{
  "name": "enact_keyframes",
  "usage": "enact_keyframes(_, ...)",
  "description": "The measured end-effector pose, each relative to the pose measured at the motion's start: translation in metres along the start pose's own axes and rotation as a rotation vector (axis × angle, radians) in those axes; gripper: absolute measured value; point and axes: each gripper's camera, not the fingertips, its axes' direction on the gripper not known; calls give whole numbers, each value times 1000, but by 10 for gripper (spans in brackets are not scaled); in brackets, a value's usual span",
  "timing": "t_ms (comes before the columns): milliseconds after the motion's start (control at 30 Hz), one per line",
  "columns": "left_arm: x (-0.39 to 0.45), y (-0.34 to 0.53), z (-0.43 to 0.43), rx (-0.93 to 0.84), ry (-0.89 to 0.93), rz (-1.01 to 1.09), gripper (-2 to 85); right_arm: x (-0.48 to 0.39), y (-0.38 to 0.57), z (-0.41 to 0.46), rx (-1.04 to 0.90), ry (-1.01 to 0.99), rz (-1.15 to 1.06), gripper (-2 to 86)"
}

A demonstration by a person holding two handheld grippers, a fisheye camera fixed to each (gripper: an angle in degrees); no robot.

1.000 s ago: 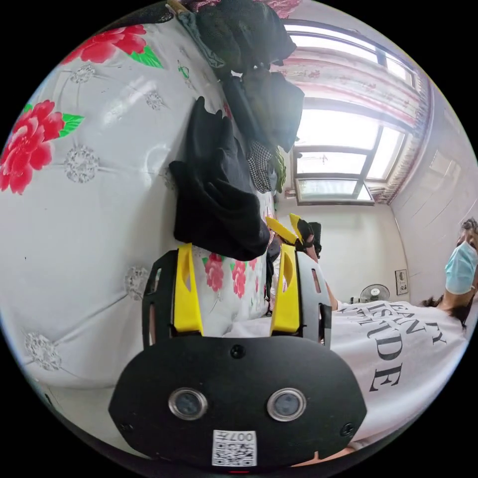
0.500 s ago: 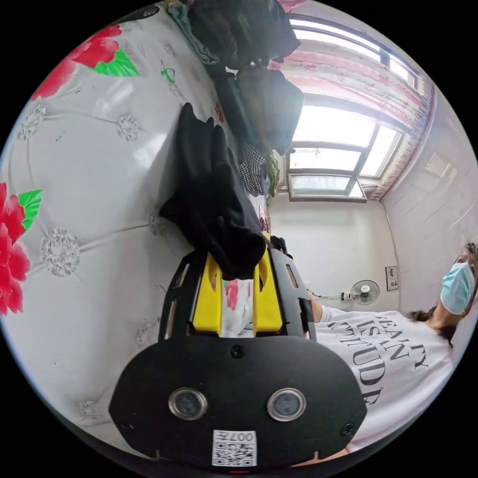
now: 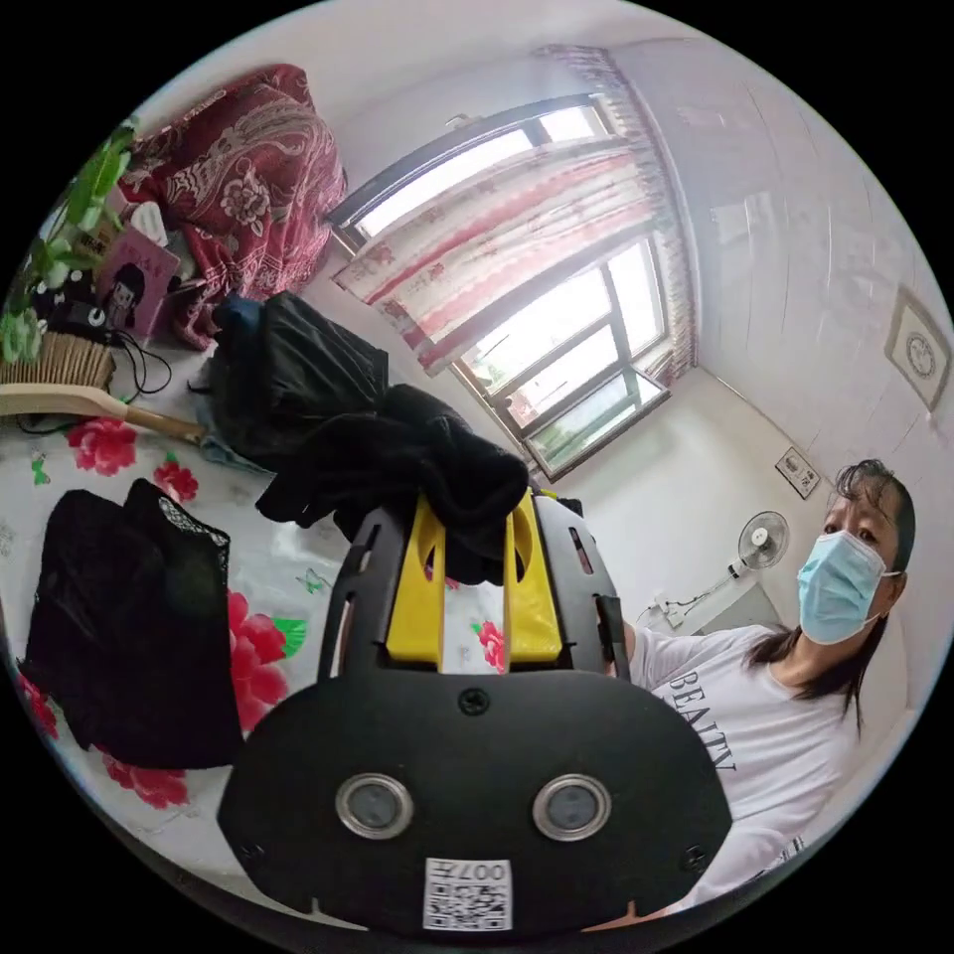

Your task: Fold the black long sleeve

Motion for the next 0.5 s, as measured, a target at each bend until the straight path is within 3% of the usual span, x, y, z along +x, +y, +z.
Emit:
enact_keyframes(167, 12, -20, -83, 1, -329, -80, 99, -1, 1, 116, -61, 37, 36, 61)
enact_keyframes(267, -12, 25, -112, -35, -621, -251, 117, 45, 37, 189, -226, 117, 174, 71)
enact_keyframes(333, -31, 85, -124, -83, -793, -393, 119, 87, 80, 225, -432, 145, 294, 68)
enact_keyframes(500, -30, 215, -116, -91, -907, -599, 111, 108, 147, 190, -579, 303, 266, 57)
